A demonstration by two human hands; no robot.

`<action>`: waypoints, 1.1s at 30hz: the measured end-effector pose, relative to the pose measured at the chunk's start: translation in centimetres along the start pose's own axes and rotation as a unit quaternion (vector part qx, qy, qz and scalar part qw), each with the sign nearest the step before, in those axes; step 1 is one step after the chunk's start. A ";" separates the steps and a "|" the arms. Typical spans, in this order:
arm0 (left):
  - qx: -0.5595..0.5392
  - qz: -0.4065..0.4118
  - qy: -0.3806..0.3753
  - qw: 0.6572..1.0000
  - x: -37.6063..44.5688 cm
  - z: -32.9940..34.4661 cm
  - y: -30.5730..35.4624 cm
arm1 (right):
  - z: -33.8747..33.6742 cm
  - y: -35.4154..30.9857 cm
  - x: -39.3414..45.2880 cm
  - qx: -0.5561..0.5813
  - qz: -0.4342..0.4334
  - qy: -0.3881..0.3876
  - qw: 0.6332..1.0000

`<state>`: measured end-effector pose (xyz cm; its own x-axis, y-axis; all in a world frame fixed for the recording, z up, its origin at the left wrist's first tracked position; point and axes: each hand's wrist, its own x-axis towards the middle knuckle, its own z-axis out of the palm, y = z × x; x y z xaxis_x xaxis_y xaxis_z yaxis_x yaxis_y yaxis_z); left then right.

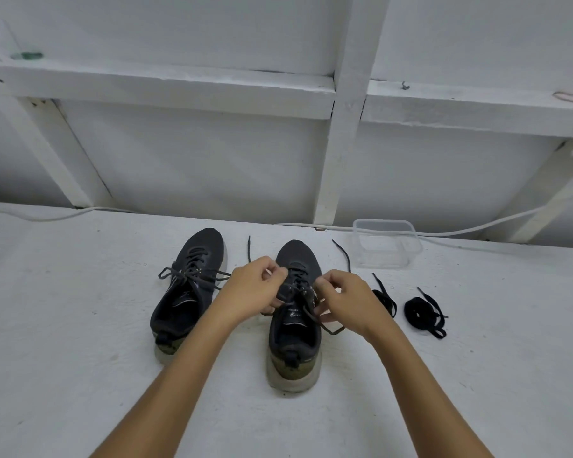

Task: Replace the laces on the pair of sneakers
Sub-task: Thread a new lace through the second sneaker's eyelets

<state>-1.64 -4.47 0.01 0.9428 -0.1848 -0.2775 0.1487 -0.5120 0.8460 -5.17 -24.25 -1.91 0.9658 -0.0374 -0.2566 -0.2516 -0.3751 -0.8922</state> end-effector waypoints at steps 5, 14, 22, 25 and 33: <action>0.159 0.042 -0.038 0.986 1.6 -0.2 1.0 | 0.2 0.3 0.1 -0.031 0.002 -0.008 0.999; 0.233 0.051 -0.047 0.970 2.0 0.3 0.7 | 0.7 0.2 0.5 -0.123 0.007 -0.001 0.992; 0.203 0.040 -0.061 0.976 2.1 -0.2 0.5 | 0.5 0.5 0.4 -0.082 0.006 -0.008 0.997; 0.157 0.027 -0.066 0.985 2.1 -0.5 0.2 | 0.5 0.8 0.3 -0.057 0.007 -0.010 0.998; 0.173 0.039 -0.034 0.984 1.7 0.2 0.4 | 0.9 0.4 0.3 -0.095 -0.011 0.015 0.995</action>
<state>-0.05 -5.21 -0.21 0.9232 -0.2846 -0.2583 -0.0447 -0.7469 0.6634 -5.03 -23.53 -2.68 0.9730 -0.0539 -0.2243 -0.2170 -0.5439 -0.8106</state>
